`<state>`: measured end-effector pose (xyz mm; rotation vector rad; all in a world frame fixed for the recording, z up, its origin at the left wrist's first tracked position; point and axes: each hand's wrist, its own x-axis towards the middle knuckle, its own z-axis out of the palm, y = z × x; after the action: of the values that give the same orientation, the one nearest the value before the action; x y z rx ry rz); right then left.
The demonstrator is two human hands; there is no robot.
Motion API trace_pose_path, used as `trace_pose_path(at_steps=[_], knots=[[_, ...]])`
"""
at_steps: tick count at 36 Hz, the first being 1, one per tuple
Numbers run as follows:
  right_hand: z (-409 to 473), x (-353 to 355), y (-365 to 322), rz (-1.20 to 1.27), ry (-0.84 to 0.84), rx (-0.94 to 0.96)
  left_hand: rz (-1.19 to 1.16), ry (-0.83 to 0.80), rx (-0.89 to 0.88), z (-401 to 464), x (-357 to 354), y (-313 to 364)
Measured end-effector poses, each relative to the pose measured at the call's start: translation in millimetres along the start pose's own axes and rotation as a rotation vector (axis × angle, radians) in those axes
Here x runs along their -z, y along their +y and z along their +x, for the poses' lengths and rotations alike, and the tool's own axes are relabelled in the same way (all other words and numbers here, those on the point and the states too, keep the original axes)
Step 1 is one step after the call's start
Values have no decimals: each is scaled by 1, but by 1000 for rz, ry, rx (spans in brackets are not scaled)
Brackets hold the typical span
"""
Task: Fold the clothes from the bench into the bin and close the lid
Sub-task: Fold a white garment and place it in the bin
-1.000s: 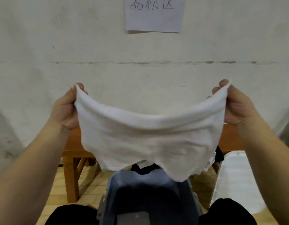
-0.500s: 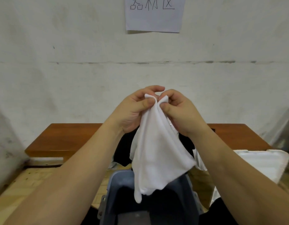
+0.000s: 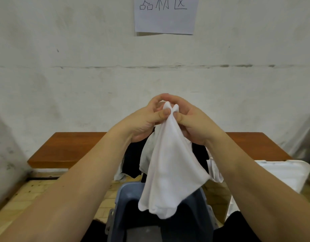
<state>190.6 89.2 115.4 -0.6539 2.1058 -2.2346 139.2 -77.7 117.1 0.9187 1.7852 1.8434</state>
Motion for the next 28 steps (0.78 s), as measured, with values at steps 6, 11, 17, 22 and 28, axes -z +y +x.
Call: trace_pose_path(at_steps=[6,11,17,22,28], knots=[[0,9,-6,-178,71,21,170,167,71,-7,5,-1],[4,17,-7,-246,157,24,296,420,15,-28,-2,-4],[14,24,-4,-198,271,41,460,291,164,-53,-27,-25],[18,28,-1,-237,323,15,981,359,182,-51,-26,-73],[8,50,-4,-281,401,17,1019,539,165,-36,13,-79]])
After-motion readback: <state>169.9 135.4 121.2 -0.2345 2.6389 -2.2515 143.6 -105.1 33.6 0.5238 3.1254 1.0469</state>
